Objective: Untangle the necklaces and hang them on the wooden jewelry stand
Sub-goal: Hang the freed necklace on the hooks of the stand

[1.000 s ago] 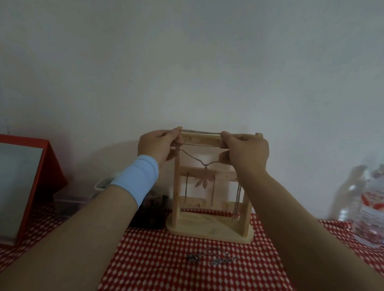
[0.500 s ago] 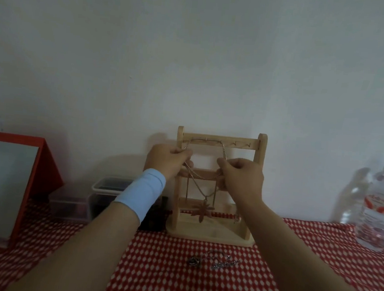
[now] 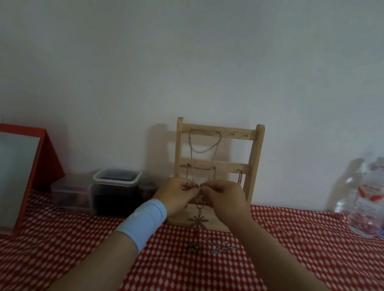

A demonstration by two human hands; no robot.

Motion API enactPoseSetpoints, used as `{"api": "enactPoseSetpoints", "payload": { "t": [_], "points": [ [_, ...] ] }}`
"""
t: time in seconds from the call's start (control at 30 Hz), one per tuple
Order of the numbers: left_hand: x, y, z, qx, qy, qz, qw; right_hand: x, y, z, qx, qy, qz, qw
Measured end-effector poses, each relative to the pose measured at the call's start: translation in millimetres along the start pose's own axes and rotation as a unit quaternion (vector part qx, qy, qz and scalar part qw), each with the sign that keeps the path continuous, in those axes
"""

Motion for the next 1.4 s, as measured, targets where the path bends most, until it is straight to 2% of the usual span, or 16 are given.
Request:
{"api": "enactPoseSetpoints", "payload": {
  "t": [0.07, 0.27, 0.47, 0.67, 0.77, 0.83, 0.9, 0.97, 1.03, 1.1, 1.3, 1.4],
  "points": [
    [8, -3, -12, -0.021, 0.012, -0.024, 0.999, 6, -1, 7, 0.012, 0.015, -0.015, 1.000],
    [26, -11, -31, -0.033, 0.067, -0.056, 0.996, 18, -5, 27, 0.016, -0.091, -0.043, 0.995],
    [29, -14, -48, -0.062, 0.063, -0.007, 0.996, 28, -16, 52, 0.058, -0.256, -0.071, 0.962],
    [25, -22, -56, -0.067, -0.095, -0.015, 0.993, 41, -26, 55, 0.075, -0.142, -0.133, 0.978],
    [14, -20, -62, -0.054, -0.032, 0.042, 0.997, 39, -26, 55, 0.076, -0.135, -0.123, 0.980],
    [10, -19, -66, -0.061, -0.015, 0.064, 0.996, 41, -29, 56, 0.120, -0.038, -0.123, 0.984],
    [15, -19, -65, -0.064, 0.005, 0.033, 0.997, 43, -32, 56, 0.168, 0.064, -0.119, 0.976],
    [20, -19, -62, -0.062, 0.019, 0.024, 0.998, 40, -26, 60, 0.161, 0.004, -0.100, 0.982],
    [19, -18, -61, -0.063, 0.033, 0.054, 0.996, 38, -21, 60, 0.140, -0.096, -0.093, 0.981],
    [19, -18, -65, -0.071, 0.040, 0.083, 0.993, 40, -17, 63, 0.128, -0.152, -0.106, 0.974],
    [15, -26, -63, -0.026, 0.101, 0.093, 0.990, 32, -15, 52, 0.060, -0.237, -0.125, 0.962],
    [-1, -33, -58, 0.004, 0.104, 0.127, 0.987, 13, -11, 41, 0.012, -0.253, -0.137, 0.958]
  ]
}}
Point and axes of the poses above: each hand's wrist, its own y-axis towards the middle knuckle, its own x-axis out of the palm, z = x × y, the point moved 8 cm from there along y, towards the middle knuckle, and after that the axes turned 3 degrees about z, right-handed, at the moved point
